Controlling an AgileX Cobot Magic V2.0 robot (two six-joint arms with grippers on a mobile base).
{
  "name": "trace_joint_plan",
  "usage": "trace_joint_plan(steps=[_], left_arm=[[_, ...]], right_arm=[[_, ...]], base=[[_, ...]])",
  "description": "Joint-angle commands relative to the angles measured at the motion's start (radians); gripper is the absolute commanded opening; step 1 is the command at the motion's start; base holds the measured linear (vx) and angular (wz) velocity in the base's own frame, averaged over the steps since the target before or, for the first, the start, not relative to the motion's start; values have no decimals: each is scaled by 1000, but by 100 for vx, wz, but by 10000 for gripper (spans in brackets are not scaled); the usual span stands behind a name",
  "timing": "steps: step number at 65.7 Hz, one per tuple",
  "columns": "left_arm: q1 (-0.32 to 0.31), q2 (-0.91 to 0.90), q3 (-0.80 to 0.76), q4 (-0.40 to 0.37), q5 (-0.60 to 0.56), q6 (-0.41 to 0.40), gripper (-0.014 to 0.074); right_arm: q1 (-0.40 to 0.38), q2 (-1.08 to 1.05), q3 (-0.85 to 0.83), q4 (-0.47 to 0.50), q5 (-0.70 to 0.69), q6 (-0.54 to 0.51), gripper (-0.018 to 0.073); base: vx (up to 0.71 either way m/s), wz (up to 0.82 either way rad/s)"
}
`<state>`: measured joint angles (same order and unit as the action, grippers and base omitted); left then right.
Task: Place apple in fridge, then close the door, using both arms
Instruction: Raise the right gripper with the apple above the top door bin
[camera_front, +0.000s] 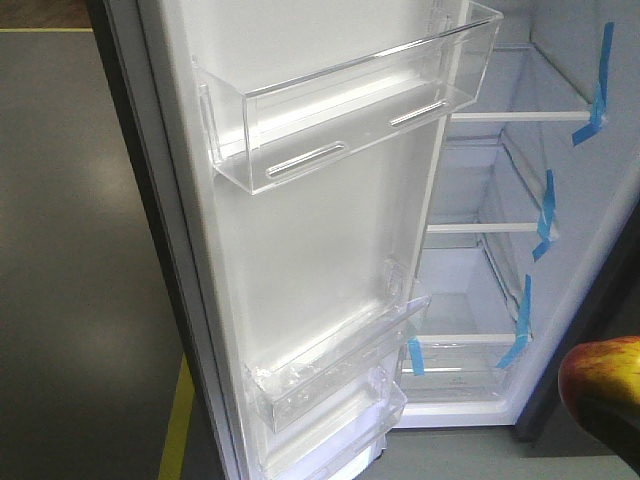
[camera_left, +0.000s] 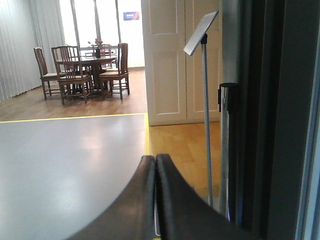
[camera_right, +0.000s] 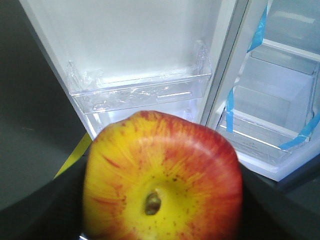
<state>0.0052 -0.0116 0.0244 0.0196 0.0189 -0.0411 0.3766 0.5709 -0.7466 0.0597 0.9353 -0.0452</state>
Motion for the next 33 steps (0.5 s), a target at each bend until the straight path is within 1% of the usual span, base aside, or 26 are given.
trace_joint_plan(steps=[1, 8, 18, 25, 33], left_arm=[[-5, -16, 28, -1, -70, -9, -6], [-5, -16, 28, -1, -70, -9, -6], [-5, -16, 28, -1, -70, -9, -6], [-5, -16, 28, -1, -70, -9, -6], [-5, -16, 28, -1, -70, -9, -6]], right_arm=[[1, 3, -26, 0, -72, -7, 133], [1, 3, -26, 5, -78, -1, 133], [1, 3, -26, 10, -140, 0, 133], [1, 9, -35, 23, -265, 1, 133], [1, 75, -93, 52, -427, 1, 134]], base=[[0, 0], [0, 0], [0, 0], [0, 0], [0, 0]])
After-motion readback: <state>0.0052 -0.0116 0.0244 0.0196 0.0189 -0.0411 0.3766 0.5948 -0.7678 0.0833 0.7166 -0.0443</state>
